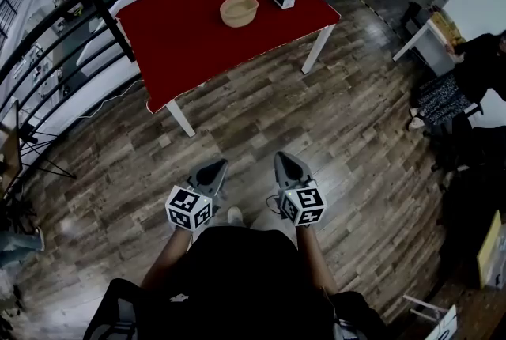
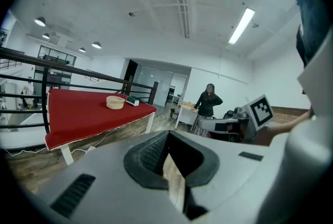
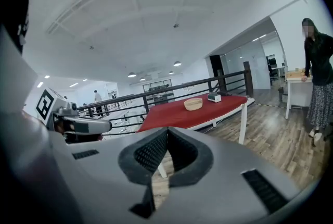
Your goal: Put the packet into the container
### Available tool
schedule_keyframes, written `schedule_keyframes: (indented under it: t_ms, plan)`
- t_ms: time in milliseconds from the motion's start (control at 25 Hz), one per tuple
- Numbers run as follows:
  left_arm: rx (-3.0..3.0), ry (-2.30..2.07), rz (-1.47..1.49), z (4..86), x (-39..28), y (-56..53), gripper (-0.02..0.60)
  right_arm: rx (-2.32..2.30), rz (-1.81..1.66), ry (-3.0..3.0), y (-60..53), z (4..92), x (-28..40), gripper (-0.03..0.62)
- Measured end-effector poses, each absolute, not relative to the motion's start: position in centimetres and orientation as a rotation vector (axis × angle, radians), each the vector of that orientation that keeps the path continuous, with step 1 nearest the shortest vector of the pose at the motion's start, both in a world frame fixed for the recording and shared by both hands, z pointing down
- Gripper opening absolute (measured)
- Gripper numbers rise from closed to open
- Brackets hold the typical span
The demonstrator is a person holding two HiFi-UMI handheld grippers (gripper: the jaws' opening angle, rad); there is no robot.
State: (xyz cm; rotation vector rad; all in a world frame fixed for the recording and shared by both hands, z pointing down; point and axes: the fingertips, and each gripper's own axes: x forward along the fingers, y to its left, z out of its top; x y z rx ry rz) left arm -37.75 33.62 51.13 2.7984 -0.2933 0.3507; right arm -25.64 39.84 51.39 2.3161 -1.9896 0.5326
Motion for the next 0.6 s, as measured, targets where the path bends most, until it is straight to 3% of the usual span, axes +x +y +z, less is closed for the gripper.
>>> schedule_keyframes:
  t_ms: [600]
  plan:
    - [2.783,-0.275,0.343,51.9,-31.6,27.0,0.009,2.295,0.505,-2.000,32.5,51.3,-19.5,0.021]
